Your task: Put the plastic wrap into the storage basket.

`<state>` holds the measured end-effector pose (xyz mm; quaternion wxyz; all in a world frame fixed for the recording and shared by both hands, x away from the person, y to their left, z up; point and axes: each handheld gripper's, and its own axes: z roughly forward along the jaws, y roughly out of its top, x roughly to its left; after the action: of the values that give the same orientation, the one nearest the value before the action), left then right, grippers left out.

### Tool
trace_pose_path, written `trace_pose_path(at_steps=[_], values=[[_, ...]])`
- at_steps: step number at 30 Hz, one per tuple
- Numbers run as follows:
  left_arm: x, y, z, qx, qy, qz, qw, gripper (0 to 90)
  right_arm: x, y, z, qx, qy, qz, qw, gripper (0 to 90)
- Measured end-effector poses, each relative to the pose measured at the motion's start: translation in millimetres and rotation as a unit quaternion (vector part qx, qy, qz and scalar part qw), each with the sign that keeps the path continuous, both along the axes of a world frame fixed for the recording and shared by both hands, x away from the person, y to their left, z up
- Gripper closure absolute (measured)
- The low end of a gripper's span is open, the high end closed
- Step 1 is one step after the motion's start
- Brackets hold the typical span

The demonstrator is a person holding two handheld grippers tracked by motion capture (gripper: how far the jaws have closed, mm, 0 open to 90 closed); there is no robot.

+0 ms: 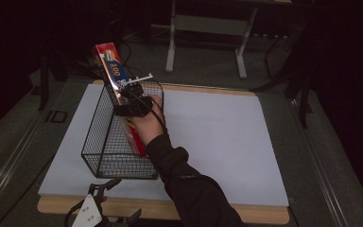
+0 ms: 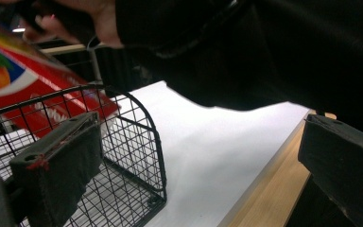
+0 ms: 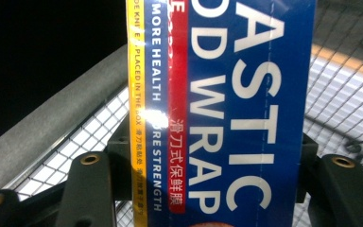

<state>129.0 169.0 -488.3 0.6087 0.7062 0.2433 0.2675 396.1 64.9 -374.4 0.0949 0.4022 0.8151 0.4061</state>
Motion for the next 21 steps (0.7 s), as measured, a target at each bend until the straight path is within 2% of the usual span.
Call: trace_pose_path(at_steps=[4, 10, 14, 17, 19, 21], values=[[0.2, -0.4, -0.1, 0.0, 0.001, 0.0, 1.0, 1.4, -1.4, 7.0, -18.0, -0.013, 0.006, -0.008, 0.9999, 40.2], [0.0, -0.6, -0.1, 0.001, 0.0, -0.002, 1.0, 1.4, -0.1, 12.6, -41.7, -0.041, 0.029, -0.031, 0.9983, 39.9], [-0.1, -0.4, -0.2, 0.0, 0.001, -0.003, 1.0, 1.4, 2.7, 11.9, -47.1, -0.046, 0.041, -0.03, 0.9976, 39.8], [-0.2, -0.4, -0.2, -0.001, 0.002, -0.003, 1.0, 1.4, 6.0, 9.5, -51.3, -0.069, 0.039, -0.032, 0.9964, 39.6], [0.0, -0.4, -0.2, 0.001, 0.002, -0.005, 1.0, 1.4, 9.8, 5.1, -57.9, -0.061, 0.056, -0.041, 0.9957, 39.6], [-0.1, -0.7, -0.2, 0.002, 0.002, -0.005, 1.0, 1.4, 11.0, 4.1, -59.8, -0.058, 0.062, -0.044, 0.9954, 39.6]])
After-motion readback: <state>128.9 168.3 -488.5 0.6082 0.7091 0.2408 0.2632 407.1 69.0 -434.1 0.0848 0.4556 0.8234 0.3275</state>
